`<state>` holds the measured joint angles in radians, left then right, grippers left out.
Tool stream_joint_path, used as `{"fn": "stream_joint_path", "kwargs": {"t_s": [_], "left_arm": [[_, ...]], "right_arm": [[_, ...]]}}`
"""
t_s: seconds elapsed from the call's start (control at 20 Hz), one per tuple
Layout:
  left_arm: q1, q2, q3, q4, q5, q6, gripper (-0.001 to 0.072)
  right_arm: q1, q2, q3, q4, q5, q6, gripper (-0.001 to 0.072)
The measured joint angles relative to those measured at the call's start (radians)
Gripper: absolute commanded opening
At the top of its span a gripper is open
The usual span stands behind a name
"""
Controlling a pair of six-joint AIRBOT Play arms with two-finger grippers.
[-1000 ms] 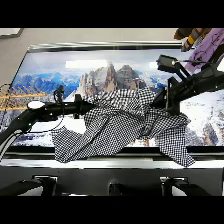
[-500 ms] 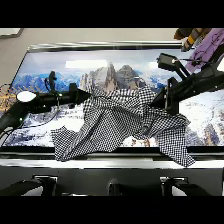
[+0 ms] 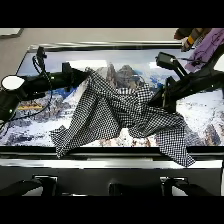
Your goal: Fold the clothes and pants, and hang the long-sleeved shirts on hangers.
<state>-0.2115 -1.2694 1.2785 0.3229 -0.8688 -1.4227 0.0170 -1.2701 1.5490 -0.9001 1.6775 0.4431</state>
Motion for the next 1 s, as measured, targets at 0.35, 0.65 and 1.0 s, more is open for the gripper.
{"fn": "stream_joint_path", "kwargs": {"t_s": [0.35, 0.65, 1.0], "left_arm": [[-0.121, -0.013, 0.033, 0.002, 0.000, -0.014, 0.0025], [-0.212, -0.050, 0.036, 0.044, 0.000, -0.021, 0.0026], [-0.225, -0.061, 0.037, 0.167, -0.024, -0.018, 0.0492]], "right_arm": [[0.061, -0.051, 0.000, 0.024, -0.062, -0.005, 0.0023], [0.136, -0.051, 0.000, 0.004, -0.137, -0.011, 0.0023], [0.148, 0.007, 0.000, -0.024, -0.150, -0.013, 0.0023]]}}
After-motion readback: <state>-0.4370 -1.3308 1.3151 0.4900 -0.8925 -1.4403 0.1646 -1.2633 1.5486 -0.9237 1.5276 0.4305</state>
